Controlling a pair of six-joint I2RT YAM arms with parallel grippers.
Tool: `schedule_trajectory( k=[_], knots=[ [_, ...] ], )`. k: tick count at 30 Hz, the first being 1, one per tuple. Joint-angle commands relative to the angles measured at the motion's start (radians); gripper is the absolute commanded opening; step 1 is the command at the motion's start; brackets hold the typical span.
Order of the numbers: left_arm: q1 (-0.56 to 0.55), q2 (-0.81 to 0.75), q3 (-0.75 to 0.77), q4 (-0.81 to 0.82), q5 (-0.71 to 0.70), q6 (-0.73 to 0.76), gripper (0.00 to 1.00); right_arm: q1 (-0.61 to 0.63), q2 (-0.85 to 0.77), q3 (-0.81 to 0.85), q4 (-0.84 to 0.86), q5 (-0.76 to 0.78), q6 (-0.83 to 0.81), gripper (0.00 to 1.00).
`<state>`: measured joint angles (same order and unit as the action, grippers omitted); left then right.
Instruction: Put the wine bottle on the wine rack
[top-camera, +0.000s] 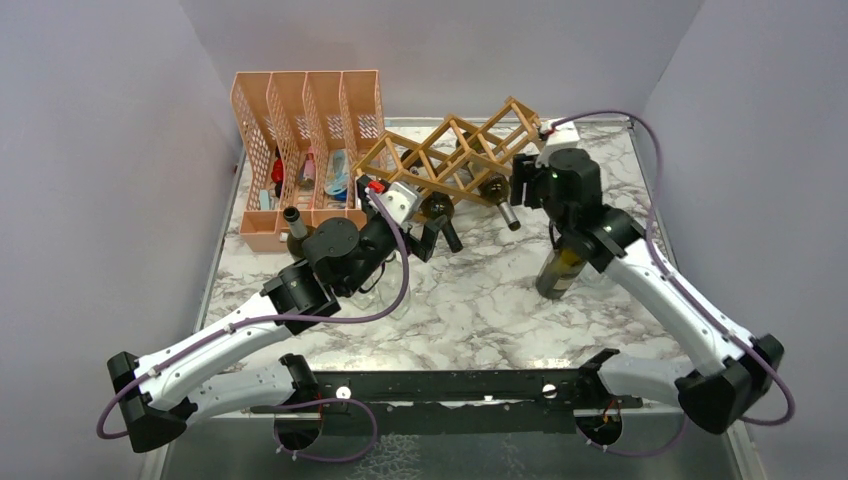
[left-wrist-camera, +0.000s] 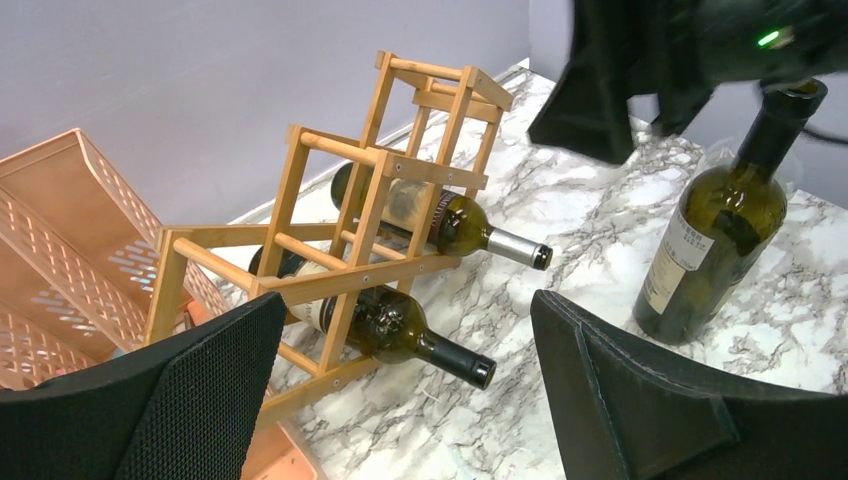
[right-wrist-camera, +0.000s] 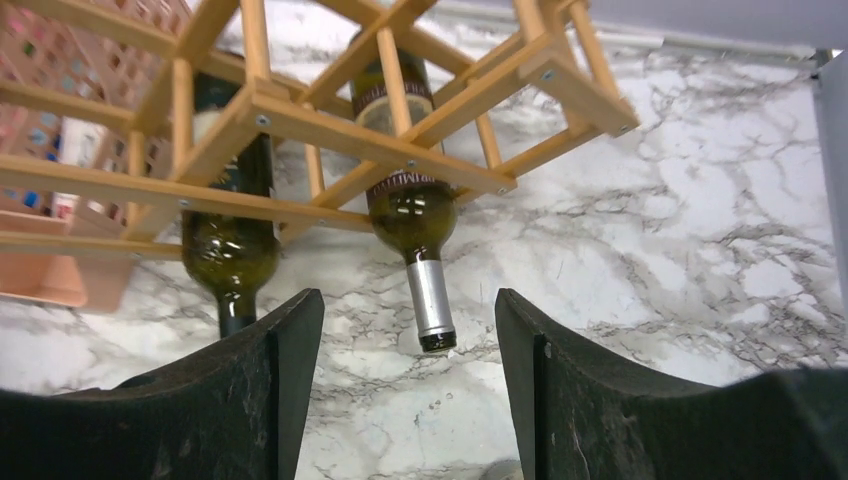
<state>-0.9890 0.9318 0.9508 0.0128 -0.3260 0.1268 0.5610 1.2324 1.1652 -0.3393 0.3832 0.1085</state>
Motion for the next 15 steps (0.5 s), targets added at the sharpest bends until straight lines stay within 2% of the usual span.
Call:
schedule_trajectory(
  k=[1,8,12,15],
  knots=[
    [-0.002,-0.024,-0.001,0.023,0.034,-0.028,0.99,0.002,-0.126,0.023,-0.093,0.057,0.038,0.67],
    [-0.002,-0.021,0.013,0.029,0.077,-0.042,0.99,0.002,-0.310,-0.010,-0.166,0.228,0.067,0.67],
    [-0.002,-0.018,0.022,0.029,0.099,-0.049,0.99,0.002,-0.334,-0.017,-0.259,0.355,0.127,0.67],
    [-0.002,-0.016,0.027,0.032,0.113,-0.050,0.99,0.002,-0.334,-0.040,-0.315,0.353,0.168,0.67]
  ],
)
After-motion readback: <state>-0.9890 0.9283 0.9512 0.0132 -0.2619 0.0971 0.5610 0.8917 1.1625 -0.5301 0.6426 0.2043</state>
